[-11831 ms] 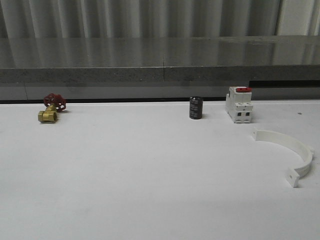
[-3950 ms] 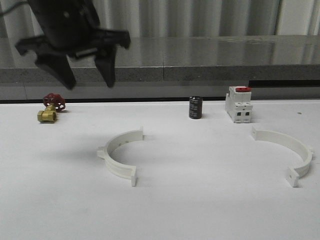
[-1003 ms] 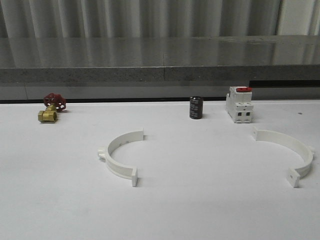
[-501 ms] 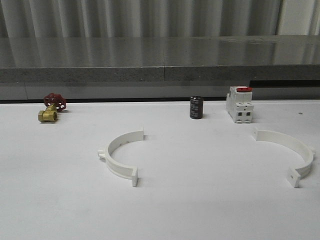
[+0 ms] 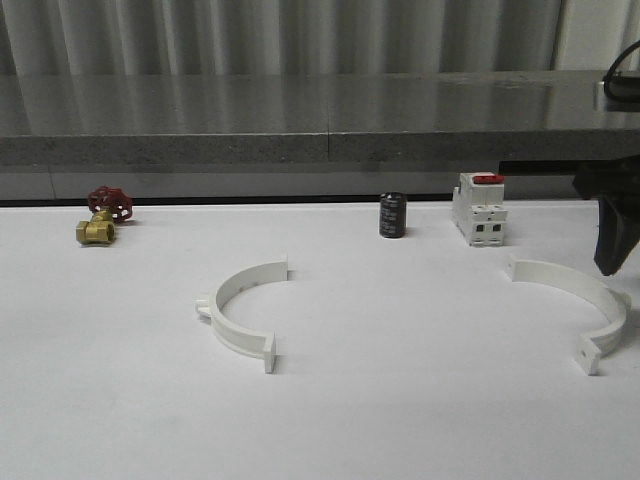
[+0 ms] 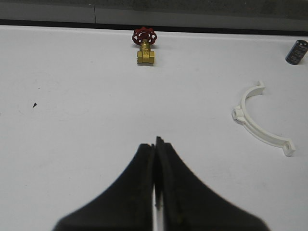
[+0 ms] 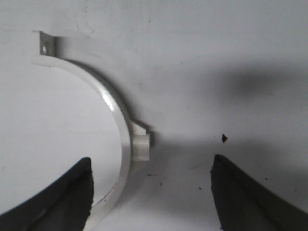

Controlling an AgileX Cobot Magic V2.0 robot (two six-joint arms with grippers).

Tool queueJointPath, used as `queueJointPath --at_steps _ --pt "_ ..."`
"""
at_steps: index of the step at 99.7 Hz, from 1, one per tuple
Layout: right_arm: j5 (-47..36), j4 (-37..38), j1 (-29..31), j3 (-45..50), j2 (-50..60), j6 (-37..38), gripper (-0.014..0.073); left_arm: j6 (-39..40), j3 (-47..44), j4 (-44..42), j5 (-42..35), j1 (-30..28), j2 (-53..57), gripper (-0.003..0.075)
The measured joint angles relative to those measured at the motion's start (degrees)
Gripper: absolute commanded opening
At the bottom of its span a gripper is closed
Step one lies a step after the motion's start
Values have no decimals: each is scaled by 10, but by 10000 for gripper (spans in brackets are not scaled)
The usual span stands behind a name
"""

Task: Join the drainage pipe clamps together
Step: 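Lower the right gripper and grasp the second clamp half's end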

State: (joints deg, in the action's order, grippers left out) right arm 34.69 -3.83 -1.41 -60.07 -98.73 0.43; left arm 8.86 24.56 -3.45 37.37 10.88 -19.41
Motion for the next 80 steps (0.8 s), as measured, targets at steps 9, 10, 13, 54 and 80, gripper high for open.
queueJointPath --at_steps 9,10,13,54,80 --pt "-2 0 0 -7 -20 0 520 0 0 0 0 0 0 -21" --pt "-2 0 0 -7 -23 0 520 0 0 0 0 0 0 -21" --pt "-4 0 0 -8 -27 0 520 0 0 0 0 0 0 -21" --pt "-17 -1 -14 -10 -61 -4 398 0 0 0 0 0 0 -21" --pt "-17 -1 -14 -10 -65 -4 240 0 0 0 -1 0 0 -21"
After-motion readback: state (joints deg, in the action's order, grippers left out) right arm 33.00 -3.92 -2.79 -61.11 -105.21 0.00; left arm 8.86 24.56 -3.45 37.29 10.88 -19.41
